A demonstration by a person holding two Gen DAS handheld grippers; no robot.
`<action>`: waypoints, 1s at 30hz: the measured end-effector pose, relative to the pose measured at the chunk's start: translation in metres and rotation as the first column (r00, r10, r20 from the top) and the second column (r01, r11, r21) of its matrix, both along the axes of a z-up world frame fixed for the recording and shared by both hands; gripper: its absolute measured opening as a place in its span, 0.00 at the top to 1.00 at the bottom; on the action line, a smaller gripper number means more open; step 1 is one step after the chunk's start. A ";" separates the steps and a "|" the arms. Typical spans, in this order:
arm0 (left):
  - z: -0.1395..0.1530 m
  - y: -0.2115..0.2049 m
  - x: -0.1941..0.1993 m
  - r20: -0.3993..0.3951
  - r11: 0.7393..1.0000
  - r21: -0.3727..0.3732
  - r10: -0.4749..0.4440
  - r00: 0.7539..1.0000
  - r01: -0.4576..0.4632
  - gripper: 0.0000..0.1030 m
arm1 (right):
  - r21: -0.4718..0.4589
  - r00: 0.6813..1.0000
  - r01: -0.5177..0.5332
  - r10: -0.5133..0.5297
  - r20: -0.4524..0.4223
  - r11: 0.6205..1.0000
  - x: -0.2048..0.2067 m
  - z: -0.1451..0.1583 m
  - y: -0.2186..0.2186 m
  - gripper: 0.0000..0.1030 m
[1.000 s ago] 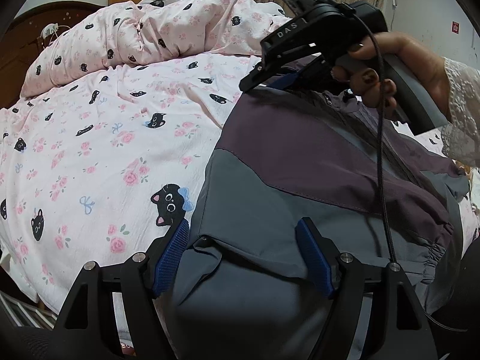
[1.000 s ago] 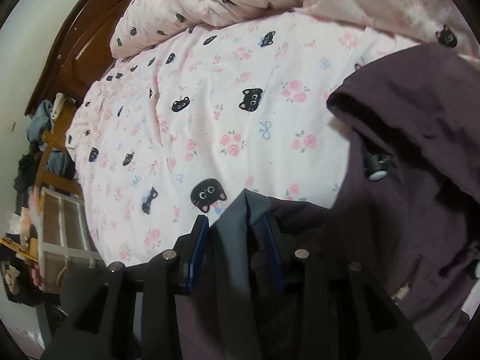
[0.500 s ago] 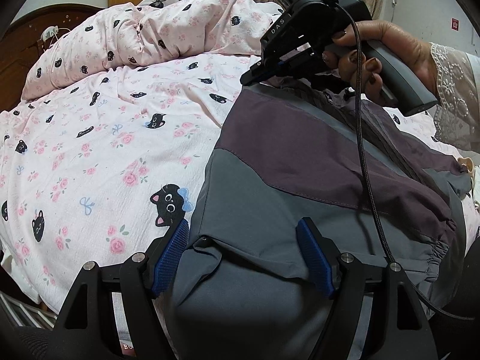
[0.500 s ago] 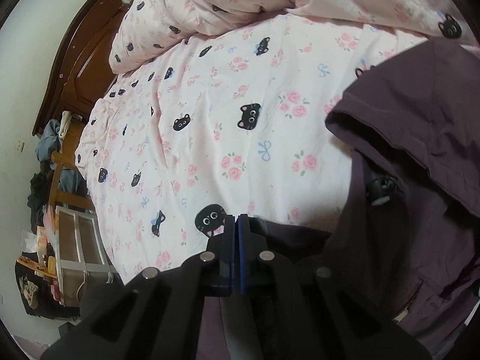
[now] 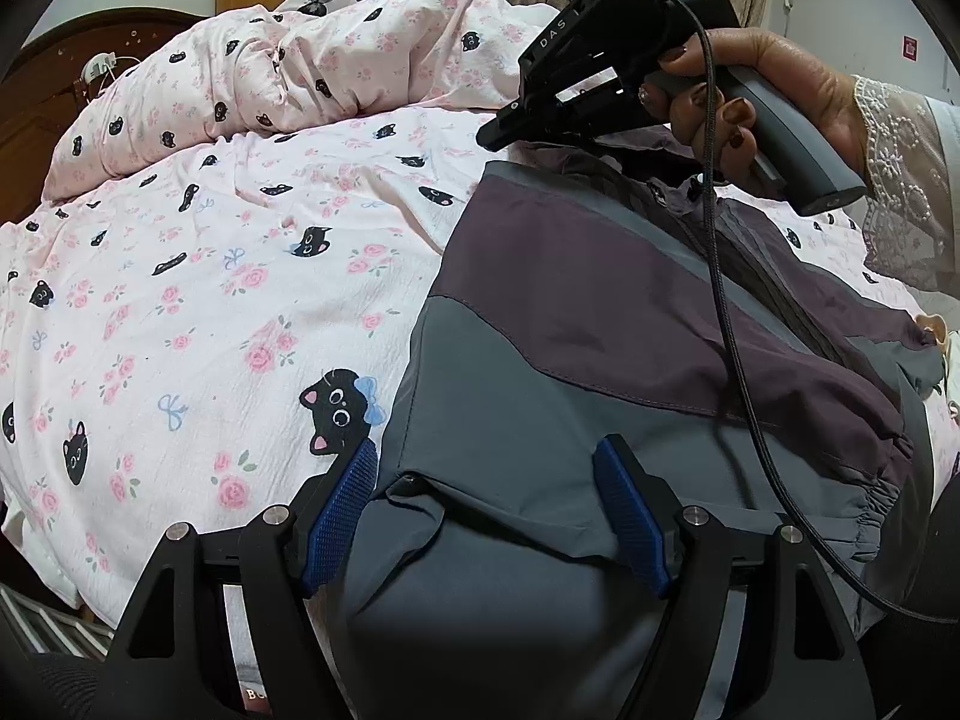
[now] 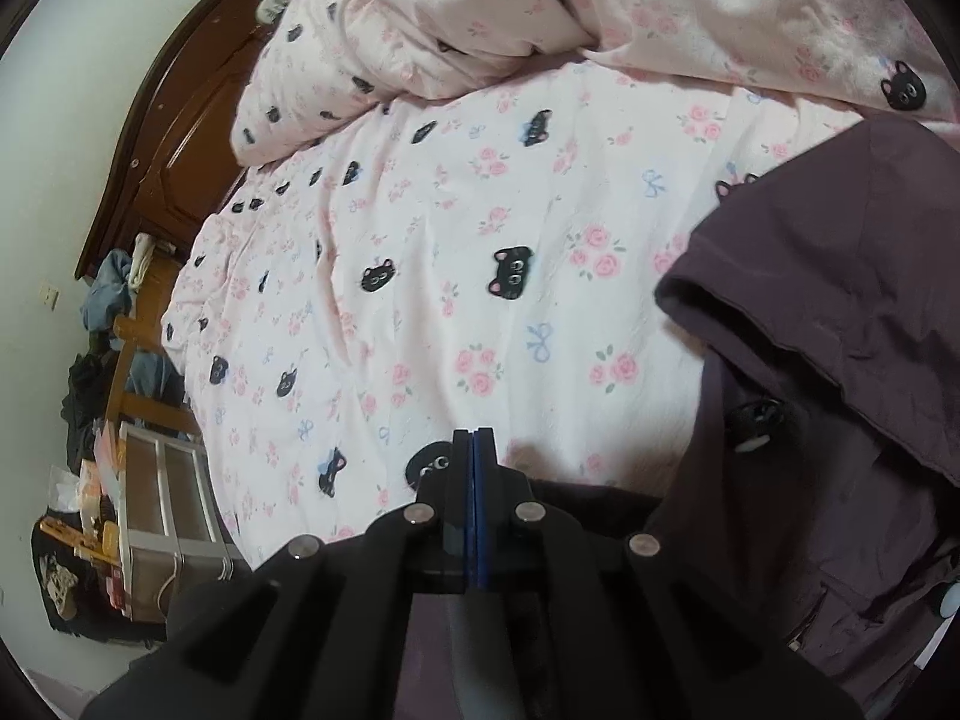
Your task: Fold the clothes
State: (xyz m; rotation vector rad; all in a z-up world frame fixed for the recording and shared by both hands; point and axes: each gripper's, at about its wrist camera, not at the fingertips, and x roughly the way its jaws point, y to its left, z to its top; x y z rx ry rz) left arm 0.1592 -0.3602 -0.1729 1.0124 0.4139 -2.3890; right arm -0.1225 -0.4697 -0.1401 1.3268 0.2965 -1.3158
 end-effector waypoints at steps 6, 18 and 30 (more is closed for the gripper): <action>0.000 -0.001 0.001 -0.001 1.000 0.001 -0.002 1.000 0.002 0.31 | 0.032 1.000 -0.003 0.002 0.030 0.999 -0.007 -0.001 0.006 0.85; 0.000 -0.001 0.000 0.000 1.000 -0.001 -0.002 1.000 0.002 0.31 | 0.105 0.996 -0.073 0.067 0.058 0.992 0.008 -0.020 -0.002 0.83; 0.000 0.000 0.000 -0.001 1.000 -0.001 0.001 1.000 -0.001 0.31 | 0.045 0.997 -0.075 0.074 0.025 0.996 0.013 -0.016 -0.005 0.98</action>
